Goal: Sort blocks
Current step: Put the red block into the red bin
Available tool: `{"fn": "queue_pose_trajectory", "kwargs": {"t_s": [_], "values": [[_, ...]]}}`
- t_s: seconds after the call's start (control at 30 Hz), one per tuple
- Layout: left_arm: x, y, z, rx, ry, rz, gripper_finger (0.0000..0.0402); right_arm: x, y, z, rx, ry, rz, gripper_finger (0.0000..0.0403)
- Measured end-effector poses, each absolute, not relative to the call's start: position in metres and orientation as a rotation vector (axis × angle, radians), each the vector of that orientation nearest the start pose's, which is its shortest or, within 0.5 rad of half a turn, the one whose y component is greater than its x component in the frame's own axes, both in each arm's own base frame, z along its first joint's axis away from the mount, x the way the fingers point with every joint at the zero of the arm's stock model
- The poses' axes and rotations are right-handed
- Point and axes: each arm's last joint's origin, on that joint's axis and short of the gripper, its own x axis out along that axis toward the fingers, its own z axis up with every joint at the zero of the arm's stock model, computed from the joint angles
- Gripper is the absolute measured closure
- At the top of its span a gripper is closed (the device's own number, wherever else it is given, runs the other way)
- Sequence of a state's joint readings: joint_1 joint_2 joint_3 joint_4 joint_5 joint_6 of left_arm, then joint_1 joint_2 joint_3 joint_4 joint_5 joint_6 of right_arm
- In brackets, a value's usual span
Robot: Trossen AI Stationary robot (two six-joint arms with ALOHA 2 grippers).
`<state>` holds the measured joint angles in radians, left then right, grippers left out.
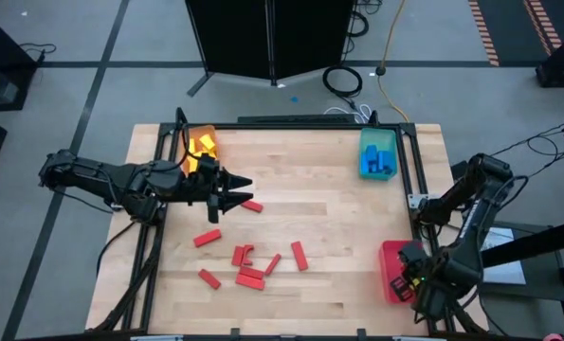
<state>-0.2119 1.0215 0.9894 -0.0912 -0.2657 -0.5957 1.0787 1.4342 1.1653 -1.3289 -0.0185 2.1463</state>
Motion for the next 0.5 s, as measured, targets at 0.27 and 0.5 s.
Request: {"fn": "queue_pose_trajectory", "kwargs": {"t_s": [0.27, 0.5], "values": [[0.221, -0.04, 0.369, -0.566, 0.099, 0.088, 0.0143, 0.11, 0.203, 0.24, 0.801, 1.414, -0.857, 0.0305], [0.221, -0.04, 0.369, -0.566, 0.099, 0.088, 0.0143, 0.11, 0.203, 0.226, 0.811, 1.408, -0.836, 0.027]]}}
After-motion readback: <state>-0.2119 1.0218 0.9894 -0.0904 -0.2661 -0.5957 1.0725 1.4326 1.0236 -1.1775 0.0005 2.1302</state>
